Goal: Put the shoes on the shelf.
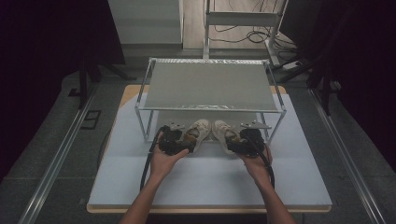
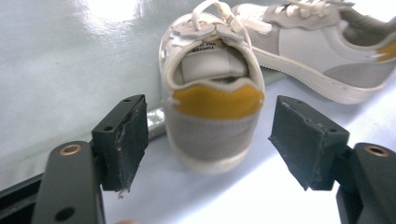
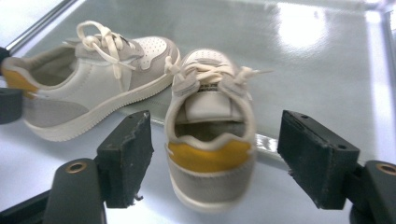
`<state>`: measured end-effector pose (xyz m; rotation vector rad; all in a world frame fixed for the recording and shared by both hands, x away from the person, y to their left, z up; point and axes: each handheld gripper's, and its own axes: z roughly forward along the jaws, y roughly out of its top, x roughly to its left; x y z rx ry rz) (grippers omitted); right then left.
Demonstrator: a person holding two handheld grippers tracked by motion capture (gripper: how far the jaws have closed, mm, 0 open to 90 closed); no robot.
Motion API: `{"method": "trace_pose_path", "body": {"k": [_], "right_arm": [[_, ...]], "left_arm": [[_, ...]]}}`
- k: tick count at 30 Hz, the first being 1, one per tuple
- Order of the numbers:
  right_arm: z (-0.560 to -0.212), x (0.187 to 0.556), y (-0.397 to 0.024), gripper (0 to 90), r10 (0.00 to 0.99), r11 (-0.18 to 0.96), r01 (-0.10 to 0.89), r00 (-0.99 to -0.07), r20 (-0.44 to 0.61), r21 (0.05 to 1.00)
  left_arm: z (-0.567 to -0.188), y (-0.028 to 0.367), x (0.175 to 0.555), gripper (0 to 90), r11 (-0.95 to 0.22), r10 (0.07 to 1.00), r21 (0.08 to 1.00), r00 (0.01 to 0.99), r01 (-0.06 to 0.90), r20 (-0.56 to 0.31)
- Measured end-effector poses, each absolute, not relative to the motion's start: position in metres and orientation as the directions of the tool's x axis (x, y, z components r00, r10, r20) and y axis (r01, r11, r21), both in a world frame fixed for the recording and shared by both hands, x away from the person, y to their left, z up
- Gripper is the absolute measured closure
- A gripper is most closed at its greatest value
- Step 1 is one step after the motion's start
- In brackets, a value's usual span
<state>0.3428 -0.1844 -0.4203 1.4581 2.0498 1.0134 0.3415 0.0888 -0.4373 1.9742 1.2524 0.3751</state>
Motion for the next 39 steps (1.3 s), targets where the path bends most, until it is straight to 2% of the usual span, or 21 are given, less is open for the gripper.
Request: {"method": "trace_pose_path", "body": {"k": [4,7,14,15,17,19,23,33,39], "right_arm": [[-0.414,0.329,-0.198,30.4,0.934,0.163,0.604,-0.349,0.075,0.780],[-0.414,0.324,-0.210,38.8,0.937,0.140,0.600,-0.337,0.090,0.788],[-0.427,0.323,-0.233,60.4,0.939,0.112,0.610,-0.324,0.118,0.784],[-0.433,0.326,-0.237,66.8,0.941,0.117,0.623,-0.319,0.115,0.774],[-0.435,0.327,-0.238,69.8,0.941,0.119,0.627,-0.318,0.114,0.770],[-0.445,0.332,-0.240,82.4,0.944,0.139,0.645,-0.316,0.097,0.752],[-0.453,0.336,-0.239,85.8,0.941,0.153,0.661,-0.325,0.097,0.735],[-0.468,0.339,-0.223,86.5,0.930,0.193,0.676,-0.357,0.087,0.711],[-0.467,0.340,-0.215,87.2,0.928,0.197,0.672,-0.362,0.085,0.713]], "left_arm": [[-0.437,0.104,0.333,34.7,-0.232,0.869,0.736,0.476,0.636,-0.137],[-0.438,0.113,0.331,38.1,-0.220,0.875,0.733,0.462,0.644,-0.143],[-0.445,0.127,0.336,62.7,-0.234,0.892,0.721,0.438,0.653,-0.107],[-0.449,0.127,0.339,70.1,-0.236,0.891,0.712,0.439,0.662,-0.112],[-0.450,0.127,0.341,73.0,-0.238,0.890,0.706,0.440,0.667,-0.117],[-0.454,0.128,0.345,82.4,-0.231,0.888,0.695,0.440,0.681,-0.136],[-0.461,0.127,0.350,87.0,-0.240,0.878,0.673,0.452,0.700,-0.156],[-0.469,0.116,0.355,86.3,-0.233,0.858,0.659,0.470,0.716,-0.207],[-0.468,0.111,0.355,87.2,-0.231,0.858,0.668,0.471,0.707,-0.203]]}}
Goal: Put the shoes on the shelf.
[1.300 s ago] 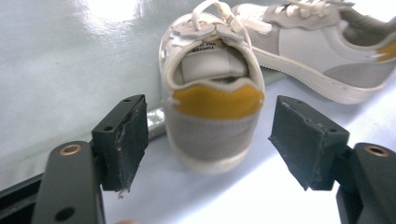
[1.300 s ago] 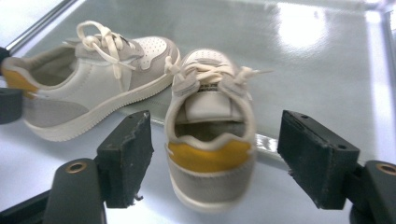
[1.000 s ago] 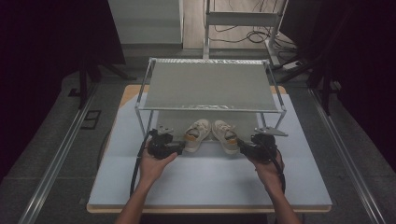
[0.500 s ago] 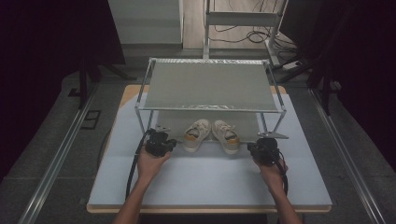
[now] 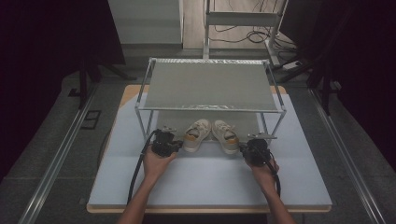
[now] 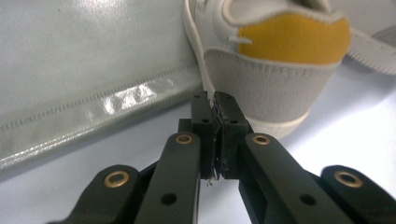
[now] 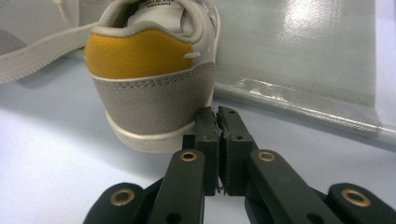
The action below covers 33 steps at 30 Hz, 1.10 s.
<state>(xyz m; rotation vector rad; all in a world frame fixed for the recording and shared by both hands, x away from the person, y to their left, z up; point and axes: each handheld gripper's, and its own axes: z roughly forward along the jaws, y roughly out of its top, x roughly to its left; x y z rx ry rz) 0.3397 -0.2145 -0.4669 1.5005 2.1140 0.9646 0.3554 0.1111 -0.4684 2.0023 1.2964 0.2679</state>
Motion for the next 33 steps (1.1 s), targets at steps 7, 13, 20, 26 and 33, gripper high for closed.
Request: {"method": "trace_pose_path", "body": {"k": [7,13,20,26,33], "right_arm": [[-0.468,0.339,-0.205,87.7,0.919,0.213,0.666,-0.386,0.086,0.715],[-0.466,0.341,-0.198,87.7,0.908,0.222,0.661,-0.408,0.095,0.717],[-0.466,0.341,-0.188,87.7,0.898,0.228,0.654,-0.428,0.103,0.722],[-0.467,0.340,-0.183,87.7,0.894,0.232,0.646,-0.437,0.103,0.727],[-0.467,0.339,-0.185,85.8,0.891,0.224,0.646,-0.439,0.115,0.730]], "left_arm": [[-0.468,0.102,0.353,88.1,-0.243,0.843,0.666,0.493,0.705,-0.214],[-0.468,0.092,0.353,86.7,-0.254,0.831,0.663,0.510,0.704,-0.223],[-0.467,0.078,0.355,86.4,-0.277,0.815,0.660,0.535,0.699,-0.224],[-0.466,0.070,0.354,86.5,-0.287,0.813,0.662,0.542,0.693,-0.215],[-0.466,0.073,0.353,85.1,-0.285,0.807,0.665,0.547,0.690,-0.221]]}}
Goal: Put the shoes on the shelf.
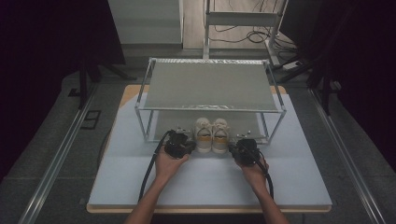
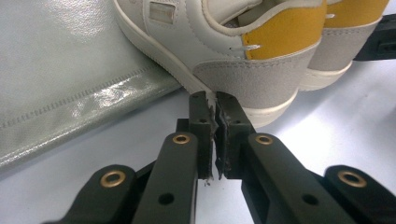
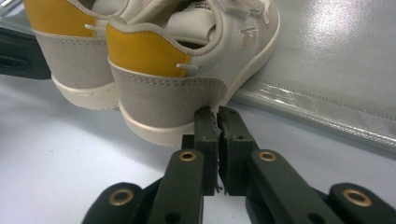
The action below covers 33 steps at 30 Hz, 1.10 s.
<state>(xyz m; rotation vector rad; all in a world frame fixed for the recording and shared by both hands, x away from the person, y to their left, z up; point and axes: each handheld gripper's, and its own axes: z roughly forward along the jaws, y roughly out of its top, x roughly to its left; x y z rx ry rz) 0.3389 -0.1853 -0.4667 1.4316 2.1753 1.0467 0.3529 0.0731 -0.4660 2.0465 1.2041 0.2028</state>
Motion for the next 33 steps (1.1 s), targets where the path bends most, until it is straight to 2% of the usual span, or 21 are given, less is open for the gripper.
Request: {"method": "trace_pose_path", "body": {"k": [9,15,33], "right_arm": [[-0.457,0.320,-0.184,86.0,0.856,0.235,0.609,-0.499,0.135,0.758],[-0.459,0.323,-0.174,86.1,0.840,0.253,0.598,-0.526,0.134,0.760],[-0.459,0.325,-0.171,86.1,0.843,0.249,0.595,-0.522,0.132,0.764]], "left_arm": [[-0.455,0.072,0.335,84.6,-0.305,0.782,0.696,0.588,0.650,-0.207],[-0.456,0.068,0.337,84.2,-0.318,0.776,0.689,0.596,0.651,-0.205],[-0.458,0.058,0.339,84.1,-0.329,0.762,0.682,0.610,0.653,-0.216]]}}
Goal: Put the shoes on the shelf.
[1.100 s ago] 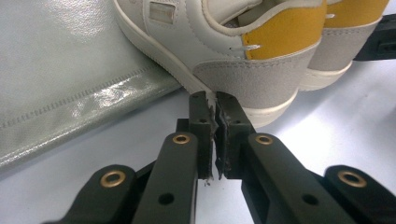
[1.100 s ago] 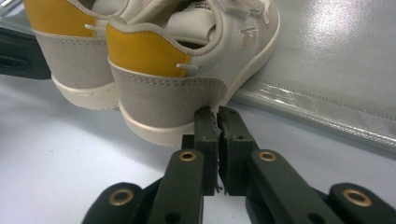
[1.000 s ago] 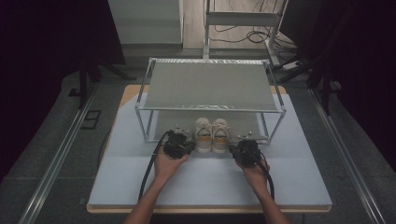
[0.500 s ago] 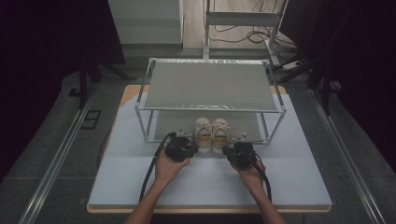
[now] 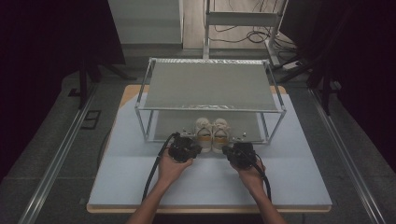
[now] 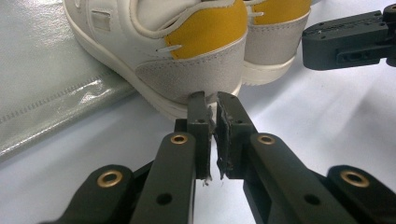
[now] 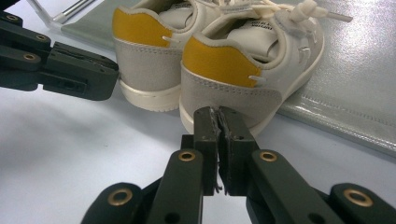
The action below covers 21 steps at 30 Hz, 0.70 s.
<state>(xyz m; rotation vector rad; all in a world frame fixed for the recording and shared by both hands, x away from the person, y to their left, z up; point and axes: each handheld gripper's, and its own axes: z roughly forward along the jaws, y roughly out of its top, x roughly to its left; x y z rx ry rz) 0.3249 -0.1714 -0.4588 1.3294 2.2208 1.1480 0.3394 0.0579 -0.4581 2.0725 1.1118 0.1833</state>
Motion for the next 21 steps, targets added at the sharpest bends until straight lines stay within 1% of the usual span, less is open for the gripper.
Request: {"method": "trace_pose_path", "body": {"k": [9,13,21], "right_arm": [[-0.459,0.325,-0.172,86.2,0.840,0.252,0.592,-0.527,0.131,0.765],[-0.459,0.326,-0.172,87.7,0.841,0.256,0.590,-0.526,0.124,0.765],[-0.460,0.328,-0.170,89.7,0.860,0.248,0.580,-0.501,0.100,0.776]], "left_arm": [[-0.458,0.058,0.345,84.4,-0.331,0.763,0.675,0.608,0.659,-0.219],[-0.459,0.058,0.348,84.5,-0.327,0.761,0.674,0.608,0.662,-0.228],[-0.457,0.054,0.350,83.2,-0.344,0.761,0.664,0.612,0.664,-0.217]]}}
